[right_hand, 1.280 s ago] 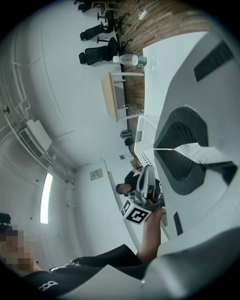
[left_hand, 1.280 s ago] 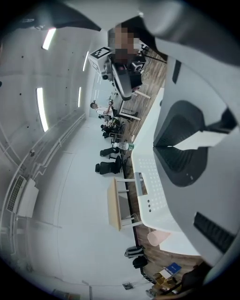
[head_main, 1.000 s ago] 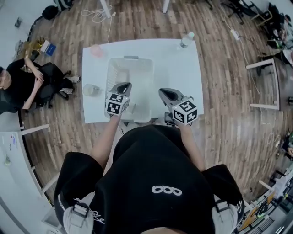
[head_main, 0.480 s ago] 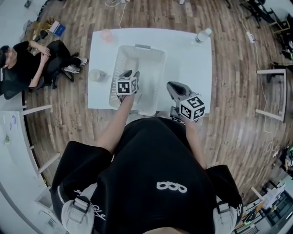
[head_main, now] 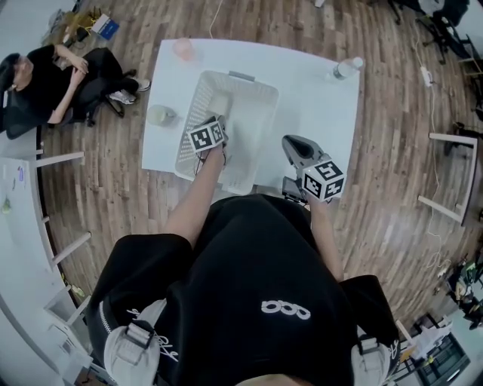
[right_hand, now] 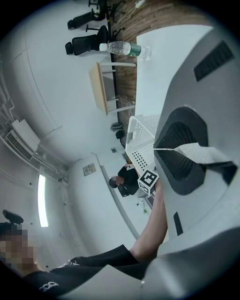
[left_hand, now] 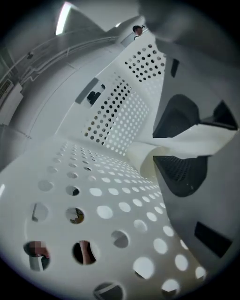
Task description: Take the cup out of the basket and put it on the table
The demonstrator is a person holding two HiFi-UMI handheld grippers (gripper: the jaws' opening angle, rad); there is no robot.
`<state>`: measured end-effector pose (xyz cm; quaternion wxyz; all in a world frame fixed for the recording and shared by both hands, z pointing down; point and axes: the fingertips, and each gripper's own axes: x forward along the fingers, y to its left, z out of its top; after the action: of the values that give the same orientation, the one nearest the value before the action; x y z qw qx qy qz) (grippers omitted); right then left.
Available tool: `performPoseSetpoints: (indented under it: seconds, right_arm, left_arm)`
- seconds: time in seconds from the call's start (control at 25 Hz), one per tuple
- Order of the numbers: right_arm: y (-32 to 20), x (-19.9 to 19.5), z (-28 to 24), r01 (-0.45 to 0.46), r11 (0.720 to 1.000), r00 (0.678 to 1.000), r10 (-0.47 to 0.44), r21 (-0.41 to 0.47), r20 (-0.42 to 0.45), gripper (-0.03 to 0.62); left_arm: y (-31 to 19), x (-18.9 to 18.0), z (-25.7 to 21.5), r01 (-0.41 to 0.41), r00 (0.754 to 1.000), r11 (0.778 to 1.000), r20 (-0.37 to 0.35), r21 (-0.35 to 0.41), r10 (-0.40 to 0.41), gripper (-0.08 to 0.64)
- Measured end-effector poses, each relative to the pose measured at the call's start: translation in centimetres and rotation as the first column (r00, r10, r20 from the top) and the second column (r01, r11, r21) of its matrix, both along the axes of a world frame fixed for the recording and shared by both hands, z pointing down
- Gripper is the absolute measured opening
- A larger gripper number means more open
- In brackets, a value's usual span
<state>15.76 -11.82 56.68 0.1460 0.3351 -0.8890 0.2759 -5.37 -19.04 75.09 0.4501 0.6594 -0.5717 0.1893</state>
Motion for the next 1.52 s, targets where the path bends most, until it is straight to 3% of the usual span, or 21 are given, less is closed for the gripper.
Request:
performPoseSetpoints:
  seconds: [0.36, 0.64, 1.08, 1.24, 1.36, 1.52]
  right_arm:
    - [-1.4, 1.8, 1.1, 0.015, 0.999, 0.999, -0.017, -0.04, -0.038, 0.026]
    - [-1.5, 2.0, 0.8, 0.03, 0.999, 0.999, -0.031, -0.037, -0.027, 0.026]
    - [-1.2, 1.9, 0.4, 0.038, 0.999, 0.999, -0.038, -0.02, -0.01, 0.026]
    - [-1.1, 1.3, 0.1, 0.05, 0.999, 0.999, -0.05, -0.005, -0.002, 0.026]
    - [-1.0, 0.3, -0.3, 0.07, 0.997, 0.998, -0.07, 0.014, 0.004, 0.026]
    - [-1.0, -1.1, -1.1, 0.104, 0.994, 0.994, -0.105, 0.043, 0.011, 0.026]
  left_arm:
    - [-2.4, 0.2, 2.5, 0.033, 0.997, 0.999, -0.071, 0.017, -0.032, 0.108]
    - [-4.0, 1.4, 2.1, -0.008, 0.996, 0.999, -0.09, 0.031, 0.01, 0.024]
    - [-3.4, 2.8, -1.0, -0.078, 0.994, 0.991, -0.067, 0.11, 0.086, 0.02]
    - [-2.6, 3.9, -4.0, -0.154, 0.987, 0.973, -0.02, 0.172, 0.16, 0.019]
    - [-1.6, 4.7, -6.9, -0.223, 0.974, 0.948, 0.026, 0.226, 0.223, 0.019]
    - [-0.5, 5.0, -10.7, -0.257, 0.966, 0.917, 0.05, 0.304, 0.255, 0.019]
